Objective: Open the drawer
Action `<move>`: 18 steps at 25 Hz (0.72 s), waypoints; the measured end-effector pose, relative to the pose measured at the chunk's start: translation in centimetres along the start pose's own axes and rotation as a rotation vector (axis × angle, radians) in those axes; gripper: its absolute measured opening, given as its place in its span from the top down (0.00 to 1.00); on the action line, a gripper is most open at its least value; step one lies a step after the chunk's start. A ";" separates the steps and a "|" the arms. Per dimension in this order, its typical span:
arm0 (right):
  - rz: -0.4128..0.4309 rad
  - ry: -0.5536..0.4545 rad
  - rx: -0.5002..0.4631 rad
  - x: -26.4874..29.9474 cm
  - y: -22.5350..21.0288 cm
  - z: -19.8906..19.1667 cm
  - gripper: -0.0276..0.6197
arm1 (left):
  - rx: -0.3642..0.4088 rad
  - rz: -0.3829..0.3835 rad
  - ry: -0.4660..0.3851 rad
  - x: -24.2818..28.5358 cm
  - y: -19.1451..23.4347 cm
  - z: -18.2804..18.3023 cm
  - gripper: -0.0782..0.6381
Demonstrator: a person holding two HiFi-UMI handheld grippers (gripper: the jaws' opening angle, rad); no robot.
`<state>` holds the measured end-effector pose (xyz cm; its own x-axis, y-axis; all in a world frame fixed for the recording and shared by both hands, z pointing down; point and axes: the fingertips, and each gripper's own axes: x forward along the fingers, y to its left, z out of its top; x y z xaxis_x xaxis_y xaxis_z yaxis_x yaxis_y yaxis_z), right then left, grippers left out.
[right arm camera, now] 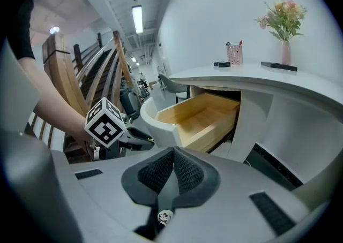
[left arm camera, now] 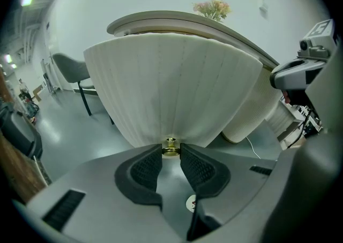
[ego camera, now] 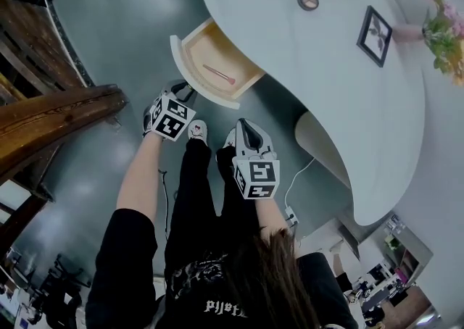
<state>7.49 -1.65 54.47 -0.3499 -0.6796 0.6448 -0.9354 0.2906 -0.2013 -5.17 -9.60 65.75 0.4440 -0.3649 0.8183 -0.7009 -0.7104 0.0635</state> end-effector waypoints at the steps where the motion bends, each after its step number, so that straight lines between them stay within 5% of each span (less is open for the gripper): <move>1: 0.000 -0.001 0.000 -0.1 0.1 0.1 0.92 | 0.001 0.001 0.001 -0.1 0.0 -0.1 0.73; 18: -0.012 -0.003 -0.003 -1.3 -0.1 0.4 0.92 | -0.001 0.016 0.020 -1.3 -0.2 -1.9 0.73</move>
<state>8.03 -1.13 53.37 -0.3391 -0.6851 0.6447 -0.9393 0.2848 -0.1914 -6.67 -7.86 65.71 0.4215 -0.3638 0.8306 -0.7081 -0.7043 0.0509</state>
